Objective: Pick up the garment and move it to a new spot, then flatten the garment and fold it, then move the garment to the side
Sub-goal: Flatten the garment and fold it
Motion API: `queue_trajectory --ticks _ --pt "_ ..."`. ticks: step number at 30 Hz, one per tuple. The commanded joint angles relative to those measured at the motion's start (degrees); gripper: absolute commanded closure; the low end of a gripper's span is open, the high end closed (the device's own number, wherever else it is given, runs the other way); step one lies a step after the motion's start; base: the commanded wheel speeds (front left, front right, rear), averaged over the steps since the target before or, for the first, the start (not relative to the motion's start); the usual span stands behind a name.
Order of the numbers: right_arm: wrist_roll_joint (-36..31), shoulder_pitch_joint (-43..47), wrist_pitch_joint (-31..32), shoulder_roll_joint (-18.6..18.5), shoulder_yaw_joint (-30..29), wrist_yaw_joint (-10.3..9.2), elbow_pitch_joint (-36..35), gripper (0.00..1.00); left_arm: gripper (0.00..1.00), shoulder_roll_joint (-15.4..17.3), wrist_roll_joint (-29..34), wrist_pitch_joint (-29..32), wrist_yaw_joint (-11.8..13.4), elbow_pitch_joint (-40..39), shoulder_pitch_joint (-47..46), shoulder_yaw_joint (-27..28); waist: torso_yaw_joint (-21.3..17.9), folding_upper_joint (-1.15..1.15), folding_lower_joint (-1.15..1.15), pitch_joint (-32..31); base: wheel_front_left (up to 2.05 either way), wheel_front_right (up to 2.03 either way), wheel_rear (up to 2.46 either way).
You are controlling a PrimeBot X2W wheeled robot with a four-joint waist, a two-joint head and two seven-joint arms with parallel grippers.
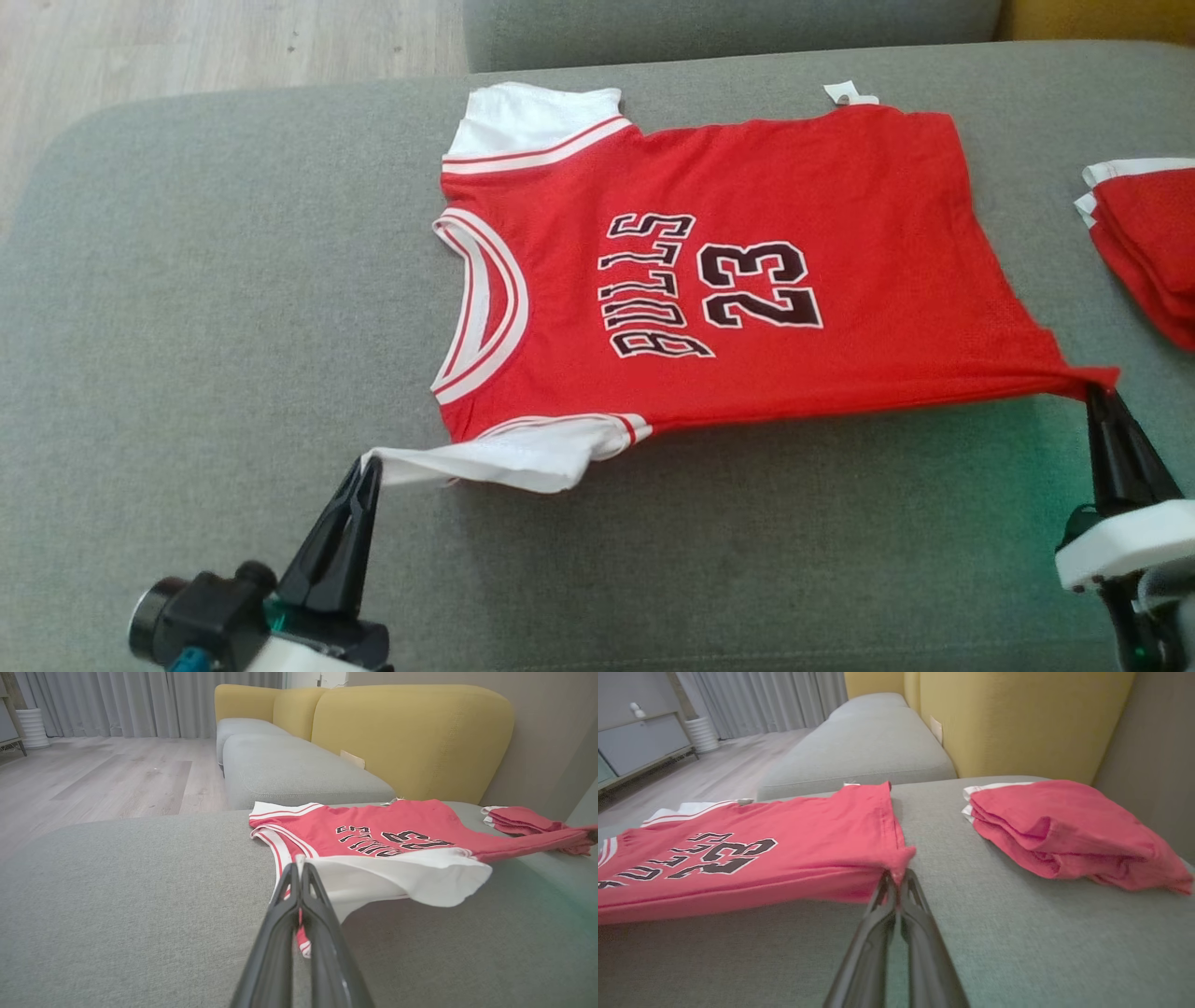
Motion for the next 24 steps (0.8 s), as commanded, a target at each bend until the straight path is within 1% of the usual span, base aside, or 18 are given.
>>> queue_trajectory --ticks 1,4,7,14,19,24 --pt "-0.62 -0.03 0.91 -0.52 -0.58 -0.05 -3.19 1.0 1.0 -0.39 0.14 -0.29 0.08 -2.45 -1.66 2.47 0.11 0.0 0.0 -0.04 0.0 0.0 0.0" --pt "-1.32 0.78 3.33 0.79 -2.24 -0.05 -5.16 1.0 1.0 -0.74 0.13 -0.29 0.08 -2.05 -3.04 1.97 0.5 0.0 0.0 0.18 0.0 0.0 0.0" --pt "-1.65 0.03 5.73 2.1 -3.41 -0.05 -5.68 1.0 1.0 -1.14 0.18 -0.29 0.08 -0.72 -6.39 1.36 0.95 0.0 0.0 0.85 0.0 0.0 0.0" --pt "-4.8 -5.32 9.95 3.46 -4.69 -0.05 -2.75 1.0 1.0 -1.4 0.79 -0.29 0.08 6.01 -17.82 -0.74 1.51 0.0 0.0 3.8 0.0 0.0 0.0" --pt "-6.57 -10.07 11.38 3.38 -4.27 -0.05 -0.89 1.0 1.0 -0.8 1.44 -0.29 0.08 11.49 -25.92 -2.83 1.53 0.0 0.0 6.9 0.0 0.0 0.0" --pt "-8.17 -13.61 12.62 2.39 -3.64 -0.05 1.15 0.99 1.0 -0.24 1.64 -0.29 0.08 16.05 -32.44 -4.88 1.71 0.0 0.0 9.15 0.0 0.0 0.0"
